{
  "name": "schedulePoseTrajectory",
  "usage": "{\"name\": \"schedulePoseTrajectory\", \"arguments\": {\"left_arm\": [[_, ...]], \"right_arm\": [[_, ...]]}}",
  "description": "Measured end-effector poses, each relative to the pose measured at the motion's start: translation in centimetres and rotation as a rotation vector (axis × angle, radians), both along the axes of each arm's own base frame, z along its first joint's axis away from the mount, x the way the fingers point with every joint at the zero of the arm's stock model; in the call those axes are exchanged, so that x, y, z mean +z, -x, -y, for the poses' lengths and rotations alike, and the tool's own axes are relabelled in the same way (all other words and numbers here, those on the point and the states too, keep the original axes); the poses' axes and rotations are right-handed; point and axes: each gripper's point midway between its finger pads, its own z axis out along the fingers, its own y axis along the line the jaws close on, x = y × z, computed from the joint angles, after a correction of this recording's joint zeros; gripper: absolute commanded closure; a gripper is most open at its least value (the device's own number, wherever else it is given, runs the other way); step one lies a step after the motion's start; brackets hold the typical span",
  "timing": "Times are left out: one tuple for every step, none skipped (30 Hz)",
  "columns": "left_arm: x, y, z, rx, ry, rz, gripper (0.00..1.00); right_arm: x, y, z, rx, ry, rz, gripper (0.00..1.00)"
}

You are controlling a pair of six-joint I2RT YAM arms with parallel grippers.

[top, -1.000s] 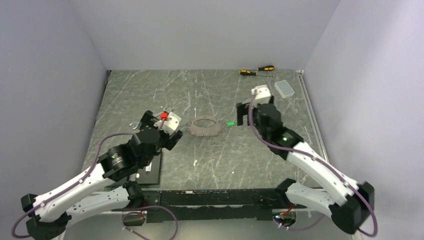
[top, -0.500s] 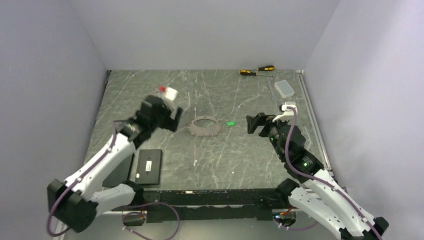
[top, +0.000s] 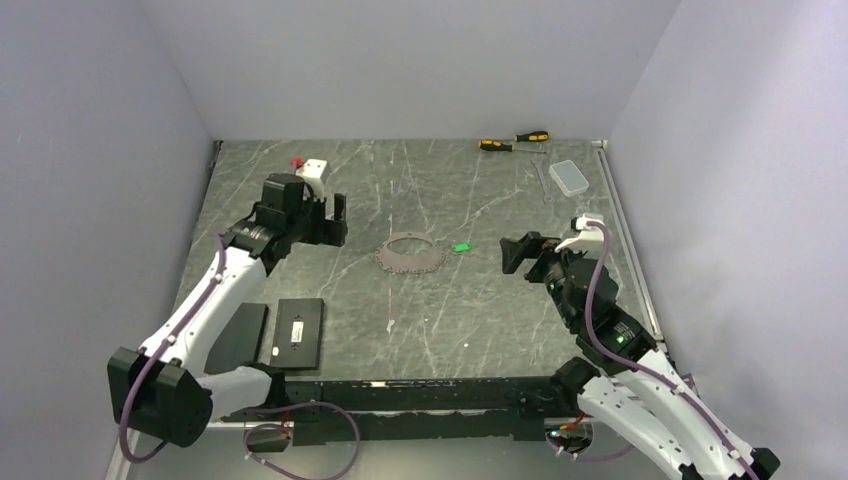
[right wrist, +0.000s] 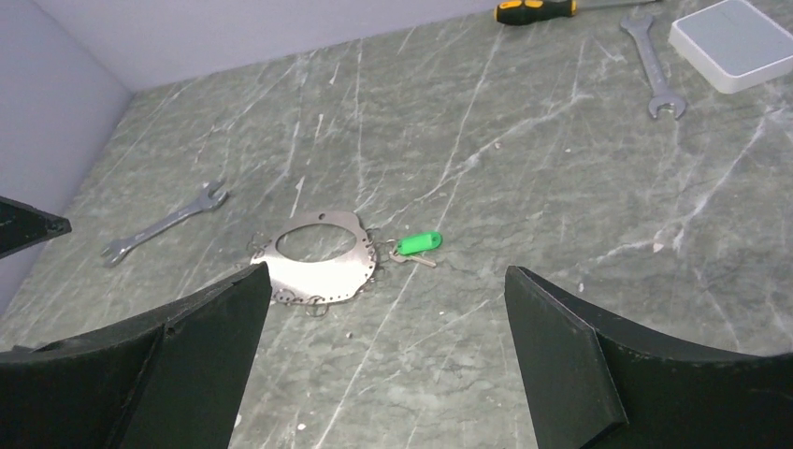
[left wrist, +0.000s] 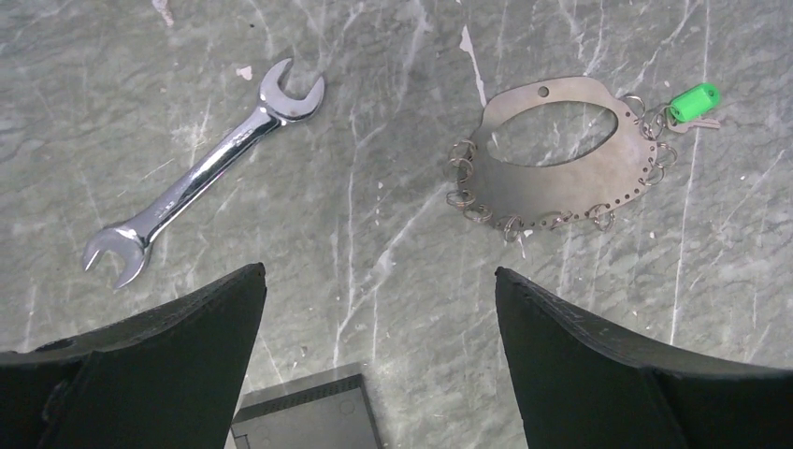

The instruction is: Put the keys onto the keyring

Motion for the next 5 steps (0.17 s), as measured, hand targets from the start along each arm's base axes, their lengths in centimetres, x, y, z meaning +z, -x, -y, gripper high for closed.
{"name": "schedulePoseTrajectory", "arguments": {"left_arm": [[0.2,0.2,-0.3,0.008,-0.004,0.008,0.04],[0.5,0.4,-0.5,0.016,-0.007,0.022,0.04],[0.9,0.5,-0.7,0.023,-0.008,0.035,0.05],[1.3,0.6,-0.9,0.03,-0.007,0.051,0.05],[1.7,0.7,-1.0,0.034,-0.006,0.064,0.06]], "right_arm": [[-0.1,0.1,-0.1,0.006,-0.004,0.0,0.0],[-0.2,0.2,-0.1,0.011,-0.006,-0.001,0.0],[-0.3,0.2,-0.2,0.018,-0.007,-0.002,0.0],[-0.5,0.3,-0.3,0.024,-0.008,-0.004,0.0],[-0.6,0.3,-0.4,0.027,-0.007,-0.007,0.0]]}}
